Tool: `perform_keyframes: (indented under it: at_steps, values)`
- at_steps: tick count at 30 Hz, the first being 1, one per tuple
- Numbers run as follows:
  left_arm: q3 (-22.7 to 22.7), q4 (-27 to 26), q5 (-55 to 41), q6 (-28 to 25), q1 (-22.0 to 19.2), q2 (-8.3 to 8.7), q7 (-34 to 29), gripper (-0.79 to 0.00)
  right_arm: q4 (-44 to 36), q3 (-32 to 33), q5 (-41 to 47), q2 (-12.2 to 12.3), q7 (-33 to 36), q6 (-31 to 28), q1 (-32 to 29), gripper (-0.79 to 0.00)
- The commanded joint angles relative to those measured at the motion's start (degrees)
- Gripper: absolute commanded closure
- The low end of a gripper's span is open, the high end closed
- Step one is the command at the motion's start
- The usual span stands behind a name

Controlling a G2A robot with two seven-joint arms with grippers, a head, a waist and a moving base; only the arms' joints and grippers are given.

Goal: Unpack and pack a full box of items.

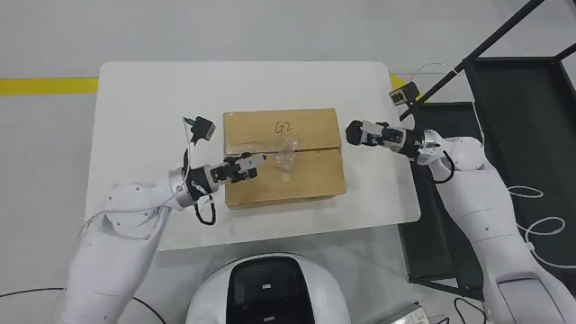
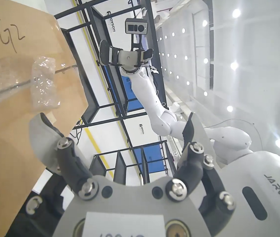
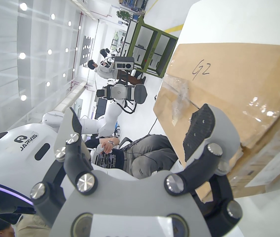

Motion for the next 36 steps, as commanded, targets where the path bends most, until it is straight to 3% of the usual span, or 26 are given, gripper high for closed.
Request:
perform_keyframes:
  at_steps: [1,6,12,17,23,36]
  values:
    - [1.6,1.3,0.5,0.3,-2.1,-0.30,1.1,-0.785,0.5,0.9,0.3,0.2,-0.3,-0.3,-0.6,-0.785]
    - [6.0,3.2,8.8,-3.3,-5.4,-1.04,6.8,-0.785,1.6,2.9,0.7,0.7,-1.2,-1.2,-1.9,-0.785]
    - [11.8,6.2,22.9,-7.6,-8.8,-2.32,18.2,-0.785,2.0,3.4,0.1,0.9,-1.7,-1.7,-2.3,-0.785]
    - [15.1,8.5,31.4,-6.9,-12.1,-3.43,25.9,-0.785,1.9,3.5,-0.1,0.9,-1.9,-1.9,-2.4,-0.785]
    - [17.0,9.8,48.3,-5.0,-14.3,-3.98,35.3,-0.785,1.5,3.4,-0.3,1.0,-2.3,-2.3,-2.9,-0.785]
    - [17.4,10.1,50.7,-4.8,-14.5,-4.07,36.3,-0.785,2.0,1.7,-0.1,0.7,-1.9,-1.9,-2.0,-0.785]
